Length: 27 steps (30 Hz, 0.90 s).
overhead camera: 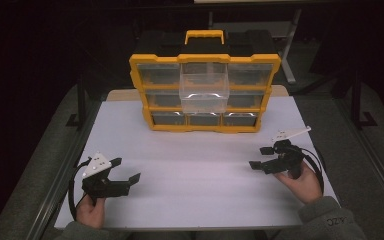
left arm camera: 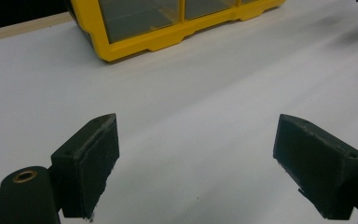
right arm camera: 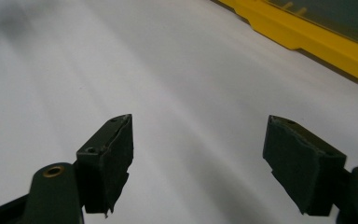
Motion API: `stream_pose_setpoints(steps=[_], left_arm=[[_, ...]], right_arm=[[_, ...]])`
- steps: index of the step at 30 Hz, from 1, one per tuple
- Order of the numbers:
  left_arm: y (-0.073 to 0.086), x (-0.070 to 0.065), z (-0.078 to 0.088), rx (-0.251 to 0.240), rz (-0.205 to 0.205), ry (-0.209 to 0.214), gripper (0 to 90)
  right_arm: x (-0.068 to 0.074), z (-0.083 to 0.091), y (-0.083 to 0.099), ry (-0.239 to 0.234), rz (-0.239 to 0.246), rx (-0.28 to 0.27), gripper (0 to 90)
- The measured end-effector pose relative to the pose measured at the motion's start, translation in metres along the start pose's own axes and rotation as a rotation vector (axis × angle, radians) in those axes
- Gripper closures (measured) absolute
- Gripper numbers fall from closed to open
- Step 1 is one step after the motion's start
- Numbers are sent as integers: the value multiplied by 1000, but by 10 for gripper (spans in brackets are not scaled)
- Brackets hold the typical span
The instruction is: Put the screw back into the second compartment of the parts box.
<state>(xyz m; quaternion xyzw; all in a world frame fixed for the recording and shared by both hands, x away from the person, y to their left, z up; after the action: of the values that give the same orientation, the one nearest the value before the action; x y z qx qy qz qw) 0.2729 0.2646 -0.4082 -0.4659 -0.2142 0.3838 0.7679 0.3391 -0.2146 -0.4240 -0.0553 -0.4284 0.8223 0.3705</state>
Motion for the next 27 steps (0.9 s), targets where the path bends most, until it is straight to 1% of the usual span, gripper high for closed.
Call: stream_pose_setpoints(steps=[1, 2, 4, 5, 8, 11, 12, 13, 15, 16, 18, 20, 21, 22, 23, 24, 25, 27], left_arm=[[0, 0, 0, -2, 8, -1, 139], [0, 0, 0, 6, 8, 1, 139], [2, 1, 0, 9, 6, 5, 139], [2, 1, 0, 8, 11, 4, 139], [3, 1, -1, 7, 12, 7, 139], [4, 2, -1, 19, 2, 6, 139], [5, 1, -1, 18, 12, 5, 139], [5, 2, -2, 23, 12, 6, 139], [6, 3, -1, 34, 11, 10, 139], [7, 3, -2, 25, 17, 10, 139], [7, 3, -2, 22, 15, 14, 139], [8, 3, -3, 32, 9, 14, 139], [9, 2, -3, 38, 16, 13, 139], [10, 3, -4, 49, 7, 9, 139], [10, 3, -5, 53, 6, 13, 139], [11, 3, -5, 60, 10, 19, 139], [11, 3, -5, 59, 23, 16, 139], [11, 3, -6, 60, 20, 19, 140]], right_arm=[[0, 0, 2, 0, 4, -3, 225], [1, -1, 3, 4, -5, -2, 220], [0, -1, 5, 3, 4, -8, 216], [1, -1, 6, 3, -10, -5, 213], [2, -1, 9, 7, 0, -13, 198], [3, -1, 11, 7, -5, -22, 192], [3, -1, 12, 9, -7, -23, 190], [3, 0, 13, 9, -11, -17, 184], [4, 0, 15, 6, -10, -27, 184], [4, 0, 16, 6, -10, -27, 183], [4, 0, 18, 6, -6, -32, 182], [5, 1, 18, 5, -10, -36, 179], [6, 2, 18, 4, -13, -36, 177], [6, 2, 18, 3, -16, -36, 175], [6, 2, 19, 4, -9, -39, 171], [6, 2, 19, 4, -16, -39, 170], [7, 2, 19, -1, -17, -43, 170], [6, 2, 20, -3, -15, -47, 168]])
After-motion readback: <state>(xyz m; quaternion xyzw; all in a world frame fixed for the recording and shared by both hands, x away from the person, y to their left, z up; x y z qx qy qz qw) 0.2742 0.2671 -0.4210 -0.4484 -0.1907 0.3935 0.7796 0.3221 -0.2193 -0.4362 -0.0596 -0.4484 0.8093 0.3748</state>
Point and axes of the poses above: each handheld gripper's, and its own axes: z roughly backward along the jaws, y roughly out of its underside, x roughly to its left, the point moved 3 cm from there along -z, roughly forward along the jaws, and after that the axes turned 3 degrees about -x, right-handed, at the moved point
